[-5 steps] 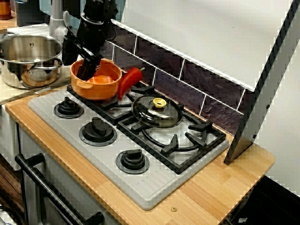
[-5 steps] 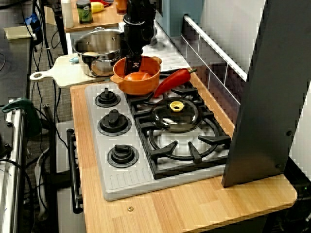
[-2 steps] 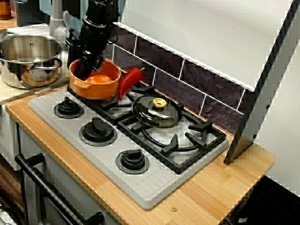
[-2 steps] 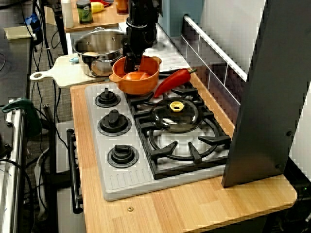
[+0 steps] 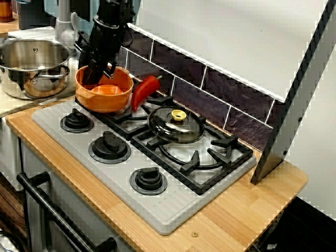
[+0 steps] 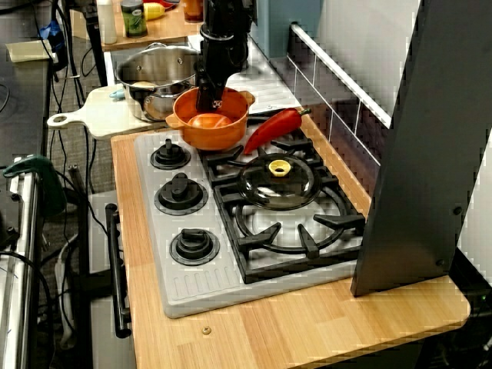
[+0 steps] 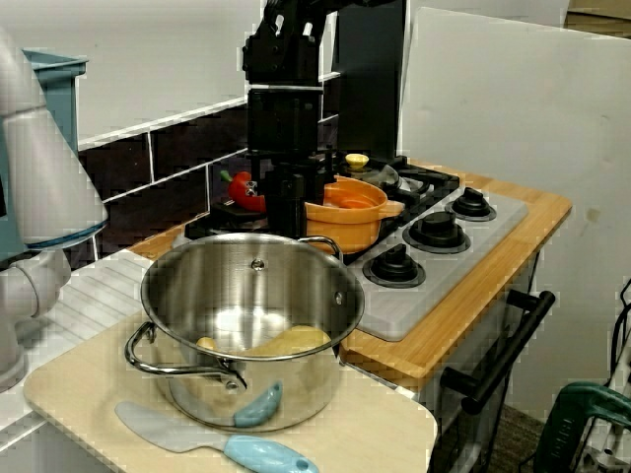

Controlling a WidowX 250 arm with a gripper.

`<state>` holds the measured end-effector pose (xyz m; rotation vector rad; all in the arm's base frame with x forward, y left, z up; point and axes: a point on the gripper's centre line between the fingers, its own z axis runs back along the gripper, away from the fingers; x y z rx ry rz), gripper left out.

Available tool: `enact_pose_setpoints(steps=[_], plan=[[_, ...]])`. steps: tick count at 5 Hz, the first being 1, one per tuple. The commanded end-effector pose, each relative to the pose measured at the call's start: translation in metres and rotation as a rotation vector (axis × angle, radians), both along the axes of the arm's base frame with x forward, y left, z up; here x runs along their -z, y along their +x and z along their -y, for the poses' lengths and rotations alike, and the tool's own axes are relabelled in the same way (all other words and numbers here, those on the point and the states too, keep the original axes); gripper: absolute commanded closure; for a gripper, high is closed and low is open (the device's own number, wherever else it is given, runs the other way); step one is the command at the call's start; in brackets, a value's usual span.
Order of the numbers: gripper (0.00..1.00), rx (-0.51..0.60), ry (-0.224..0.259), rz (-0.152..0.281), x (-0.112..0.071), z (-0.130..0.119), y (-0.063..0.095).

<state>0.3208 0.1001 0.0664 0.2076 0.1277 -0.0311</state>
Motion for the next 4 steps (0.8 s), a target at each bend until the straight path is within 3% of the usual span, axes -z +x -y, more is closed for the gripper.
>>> enact_pose_setpoints(steps=[1, 2, 3, 4], plan=[[1.00, -0.006, 0.033, 0.098, -0.040, 0.005, 0.004], [1.00, -0.007, 0.026, 0.115, -0.050, 0.008, 0.002], [1.00, -0.007, 0.067, 0.149, -0.054, 0.018, 0.003], [1.00, 0.000, 0.154, 0.193, -0.060, 0.031, 0.010]])
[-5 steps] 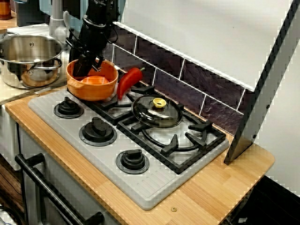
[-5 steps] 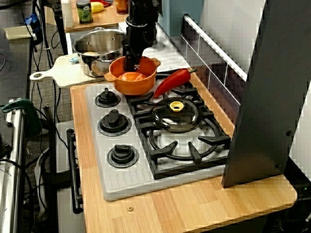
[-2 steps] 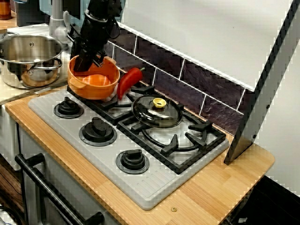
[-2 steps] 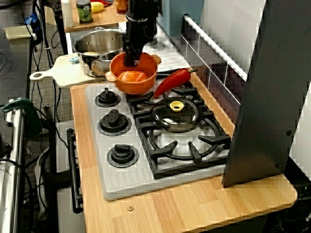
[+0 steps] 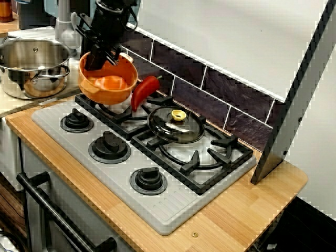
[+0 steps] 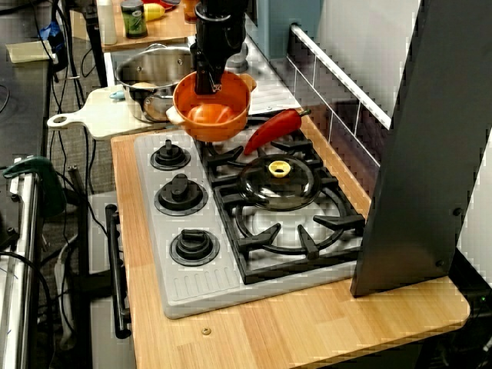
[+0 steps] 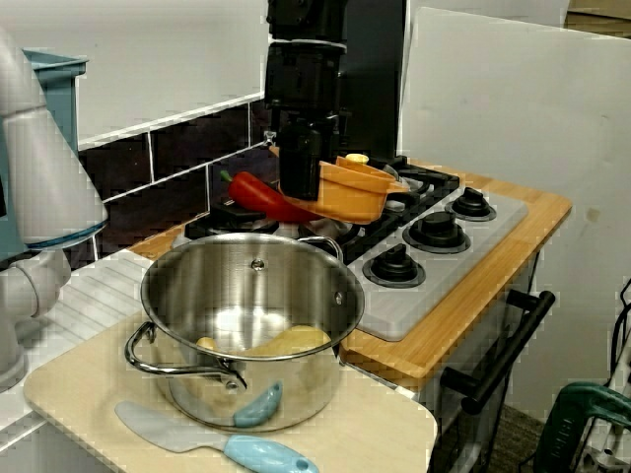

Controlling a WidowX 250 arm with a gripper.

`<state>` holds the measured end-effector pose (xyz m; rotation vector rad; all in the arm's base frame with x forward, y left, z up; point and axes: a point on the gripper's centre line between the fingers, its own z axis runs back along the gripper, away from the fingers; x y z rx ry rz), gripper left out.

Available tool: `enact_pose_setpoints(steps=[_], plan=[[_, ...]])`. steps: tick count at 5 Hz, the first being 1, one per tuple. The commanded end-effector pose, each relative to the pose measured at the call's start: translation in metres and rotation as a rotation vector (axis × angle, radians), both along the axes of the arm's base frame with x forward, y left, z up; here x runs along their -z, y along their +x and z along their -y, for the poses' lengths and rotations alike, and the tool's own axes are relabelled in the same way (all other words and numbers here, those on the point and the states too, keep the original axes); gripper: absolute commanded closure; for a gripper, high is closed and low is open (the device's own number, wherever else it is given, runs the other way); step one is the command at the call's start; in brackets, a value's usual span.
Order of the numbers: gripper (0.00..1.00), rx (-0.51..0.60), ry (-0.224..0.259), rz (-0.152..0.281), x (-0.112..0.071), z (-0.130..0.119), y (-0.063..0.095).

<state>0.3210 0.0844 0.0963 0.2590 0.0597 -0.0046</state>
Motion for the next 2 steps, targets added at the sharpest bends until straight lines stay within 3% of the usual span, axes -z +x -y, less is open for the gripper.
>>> enact_pose_setpoints(steps=[1, 2], plan=[[1.00, -0.020, 0.194, 0.219, -0.0258, 0.0242, 0.0161], [1.00, -0.029, 0.221, 0.230, -0.0258, 0.0259, 0.0220]])
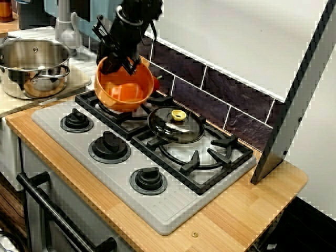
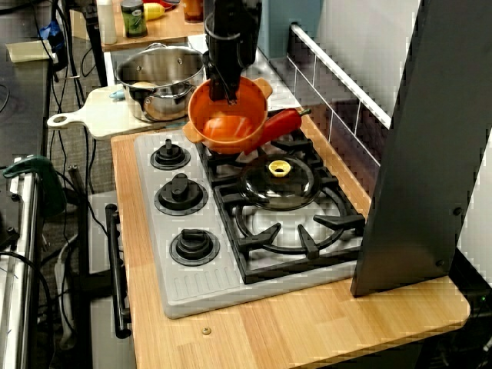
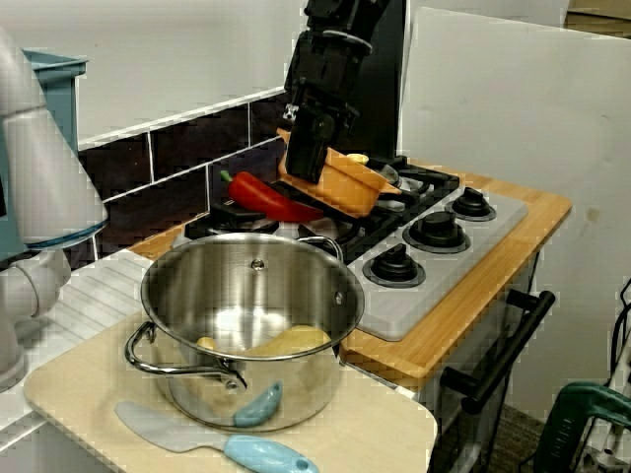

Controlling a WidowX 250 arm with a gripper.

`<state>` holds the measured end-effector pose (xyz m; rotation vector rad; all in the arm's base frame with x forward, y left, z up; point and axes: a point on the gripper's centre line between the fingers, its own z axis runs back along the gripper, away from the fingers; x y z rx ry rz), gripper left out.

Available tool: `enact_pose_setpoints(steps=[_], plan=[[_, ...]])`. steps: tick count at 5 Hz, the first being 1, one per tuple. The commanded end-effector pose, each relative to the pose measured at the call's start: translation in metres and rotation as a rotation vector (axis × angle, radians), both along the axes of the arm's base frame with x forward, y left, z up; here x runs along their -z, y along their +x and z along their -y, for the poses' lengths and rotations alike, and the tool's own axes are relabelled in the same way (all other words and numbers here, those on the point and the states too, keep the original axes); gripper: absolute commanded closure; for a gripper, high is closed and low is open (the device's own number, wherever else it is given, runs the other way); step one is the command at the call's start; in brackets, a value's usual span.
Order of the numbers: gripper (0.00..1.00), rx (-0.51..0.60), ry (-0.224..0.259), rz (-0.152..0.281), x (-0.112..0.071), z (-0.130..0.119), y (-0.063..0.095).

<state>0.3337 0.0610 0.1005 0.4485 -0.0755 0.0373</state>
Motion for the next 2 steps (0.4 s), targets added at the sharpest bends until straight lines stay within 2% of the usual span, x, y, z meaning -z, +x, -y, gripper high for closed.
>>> enact_pose_setpoints(steps=[1, 2], plan=[[1.00, -0.018, 0.048, 0.139, -0.037, 0.002, 0.013], [1.00, -0.037, 0.076, 0.184, -0.048, 0.002, 0.019]])
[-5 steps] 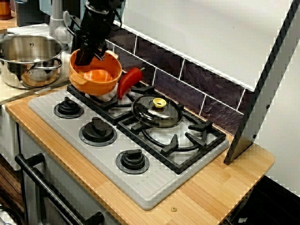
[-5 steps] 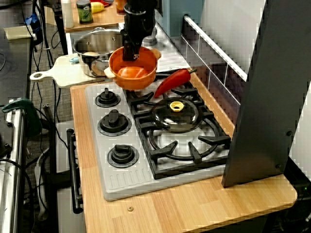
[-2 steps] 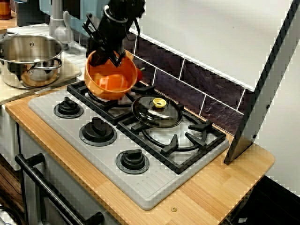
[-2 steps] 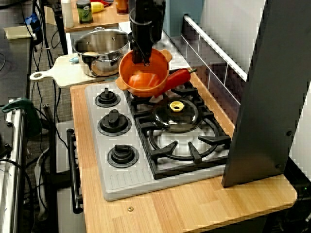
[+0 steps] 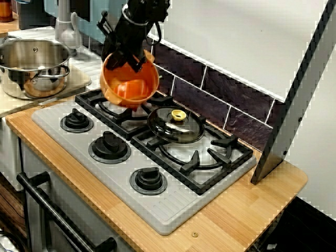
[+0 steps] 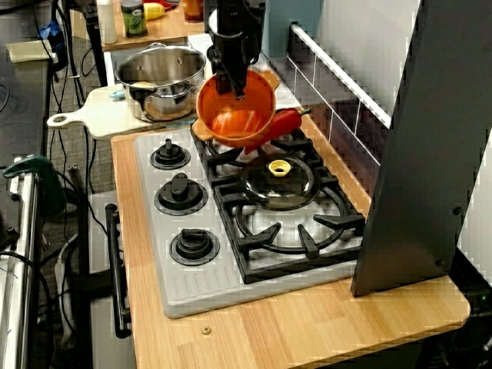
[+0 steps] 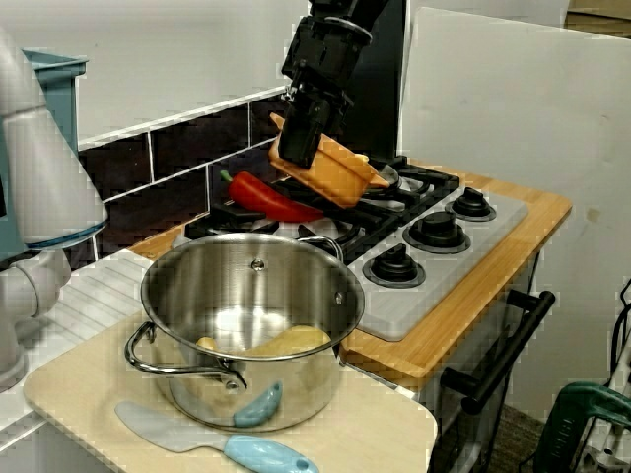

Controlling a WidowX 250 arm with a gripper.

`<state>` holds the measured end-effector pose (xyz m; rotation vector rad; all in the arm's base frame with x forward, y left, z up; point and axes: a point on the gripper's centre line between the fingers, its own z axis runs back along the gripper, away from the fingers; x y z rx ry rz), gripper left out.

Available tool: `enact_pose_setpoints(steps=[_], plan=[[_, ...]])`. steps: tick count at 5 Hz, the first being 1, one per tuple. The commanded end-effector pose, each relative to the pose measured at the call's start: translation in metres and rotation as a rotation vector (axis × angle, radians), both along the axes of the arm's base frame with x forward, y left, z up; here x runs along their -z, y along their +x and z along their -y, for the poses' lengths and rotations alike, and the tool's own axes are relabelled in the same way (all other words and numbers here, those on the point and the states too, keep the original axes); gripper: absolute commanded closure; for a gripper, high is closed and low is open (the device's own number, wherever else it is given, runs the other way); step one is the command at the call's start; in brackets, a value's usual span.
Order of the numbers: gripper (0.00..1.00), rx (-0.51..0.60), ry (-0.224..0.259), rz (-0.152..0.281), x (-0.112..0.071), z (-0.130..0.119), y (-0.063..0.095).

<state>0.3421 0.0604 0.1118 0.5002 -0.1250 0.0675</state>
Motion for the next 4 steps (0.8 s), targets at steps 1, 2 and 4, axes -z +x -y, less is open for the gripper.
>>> enact_pose_setpoints(steps=[1, 2, 4], plan=[[1.00, -0.025, 0.018, 0.144, -0.052, -0.002, 0.021], [1.00, -0.046, 0.048, 0.211, -0.061, -0.006, 0.026], [1.00, -0.064, 0.153, 0.397, -0.068, -0.014, 0.023]])
